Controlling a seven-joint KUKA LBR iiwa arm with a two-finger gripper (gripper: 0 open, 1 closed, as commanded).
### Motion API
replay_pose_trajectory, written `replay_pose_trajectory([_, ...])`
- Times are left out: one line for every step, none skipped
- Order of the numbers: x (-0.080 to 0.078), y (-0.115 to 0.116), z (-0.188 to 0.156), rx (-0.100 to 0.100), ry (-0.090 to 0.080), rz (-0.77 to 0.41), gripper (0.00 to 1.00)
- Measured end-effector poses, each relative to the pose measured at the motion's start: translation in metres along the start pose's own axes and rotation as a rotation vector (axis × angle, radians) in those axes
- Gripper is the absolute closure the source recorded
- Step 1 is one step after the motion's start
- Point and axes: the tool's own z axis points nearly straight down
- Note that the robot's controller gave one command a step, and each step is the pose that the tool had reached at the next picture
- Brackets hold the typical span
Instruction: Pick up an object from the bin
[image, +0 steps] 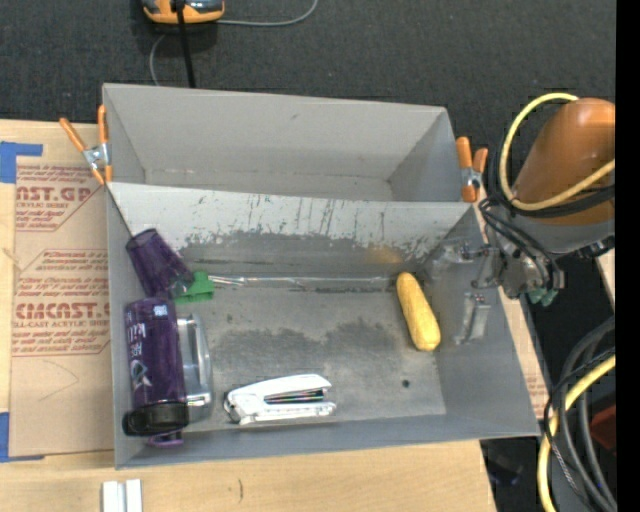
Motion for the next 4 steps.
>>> replay_pose_trajectory([-0.002, 0.000, -0.004, 0.001, -0.008, -0.001, 0.00])
replay_pose_trajectory([-0.006, 0.014, 0.038, 0.002, -0.014, 0.034, 0.00])
replay_pose_trajectory([0.003, 0.042, 0.091, 0.000, -0.011, 0.122, 0.00])
replay_pose_trajectory([0.008, 0.032, 0.129, -0.004, -0.012, 0.229, 0.00])
